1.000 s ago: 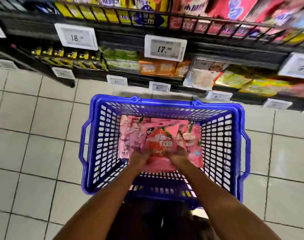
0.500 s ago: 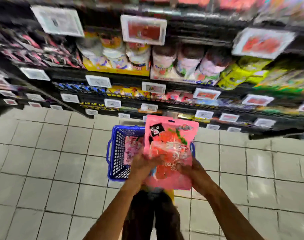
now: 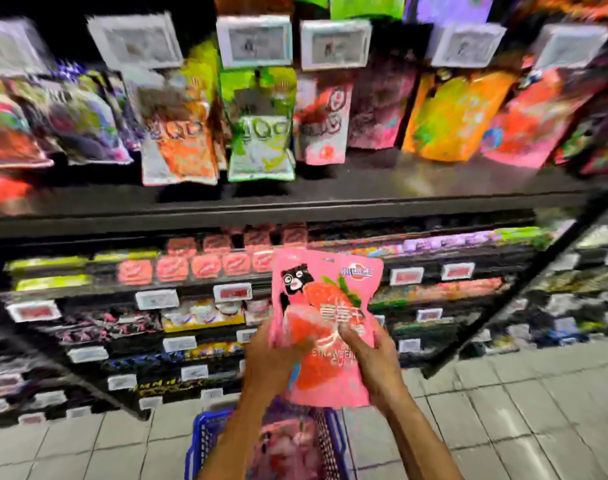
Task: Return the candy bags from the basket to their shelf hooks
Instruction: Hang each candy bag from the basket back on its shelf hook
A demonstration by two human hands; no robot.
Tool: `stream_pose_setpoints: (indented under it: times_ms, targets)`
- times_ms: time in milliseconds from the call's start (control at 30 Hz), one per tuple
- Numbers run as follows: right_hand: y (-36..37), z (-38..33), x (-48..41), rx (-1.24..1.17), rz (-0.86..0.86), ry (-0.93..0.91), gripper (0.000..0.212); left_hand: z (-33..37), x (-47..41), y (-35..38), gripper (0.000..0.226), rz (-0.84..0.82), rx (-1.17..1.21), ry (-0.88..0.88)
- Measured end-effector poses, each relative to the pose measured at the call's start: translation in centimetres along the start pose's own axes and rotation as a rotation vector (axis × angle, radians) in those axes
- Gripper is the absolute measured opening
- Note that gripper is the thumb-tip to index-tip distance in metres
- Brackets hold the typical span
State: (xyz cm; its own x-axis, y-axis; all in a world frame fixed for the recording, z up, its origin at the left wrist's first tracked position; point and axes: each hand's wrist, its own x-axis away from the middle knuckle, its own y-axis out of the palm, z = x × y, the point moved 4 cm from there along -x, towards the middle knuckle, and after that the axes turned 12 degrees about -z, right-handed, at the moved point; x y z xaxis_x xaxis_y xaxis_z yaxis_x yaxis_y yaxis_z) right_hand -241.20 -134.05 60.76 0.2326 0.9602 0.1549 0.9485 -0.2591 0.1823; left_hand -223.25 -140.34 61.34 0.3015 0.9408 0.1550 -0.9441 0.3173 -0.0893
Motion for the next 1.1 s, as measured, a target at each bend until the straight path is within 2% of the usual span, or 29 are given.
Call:
stream_pose_setpoints:
  times_ms: [67,133,233,333,367,467,567,633,800,933,1033,1100]
  targets:
    - [-0.2,-2.3,0.3,-0.01,0.018,-0.057,0.042,2.6,0.2,0.9,0.052,-0.032,0.0,0.036]
    - [-0.5,-4.7,0.9,-0.009,0.04,-0.108,0.05,5.7,0.6,1.6,0.057,-0.046,0.041,0.093]
    - [-1.4,-7.8,1.5,0.008,0.016,-0.195,0.055,8.7,0.6,2.9,0.049,-0.105,0.037,0.184]
    - [-3.0,-10.3,1.9,0.025,0.021,-0.265,0.056,11.0,0.7,4.4,0.072,-0.12,0.046,0.226]
    - [-3.6,-11.1,2.0,0.031,0.027,-0.279,0.056,11.5,0.6,5.1,0.073,-0.121,0.049,0.24]
    - [-5.7,-12.8,2.3,0.045,0.032,-0.314,0.054,13.1,0.4,7.6,0.069,-0.138,0.036,0.271]
    - [-9.0,-14.5,2.5,0.058,0.04,-0.351,0.047,14.3,0.2,10.8,0.044,-0.155,0.016,0.312]
    - [-11.9,-15.6,2.6,0.072,0.043,-0.364,0.049,15.2,0.1,13.6,0.045,-0.178,0.029,0.317]
    - [-19.3,-17.7,2.2,0.097,0.084,-0.358,0.071,16.8,-0.9,21.0,0.039,-0.196,0.065,0.324]
    - [-24.5,-19.7,2.0,0.114,0.105,-0.378,0.065,17.6,-2.2,26.3,0.046,-0.176,0.117,0.303]
    - [-27.6,-21.1,1.5,0.13,0.095,-0.398,0.053,18.4,-3.3,29.4,0.049,-0.175,0.127,0.307]
    - [-29.3,-22.0,0.9,0.119,0.092,-0.399,0.054,18.8,-4.2,31.1,0.05,-0.184,0.15,0.298]
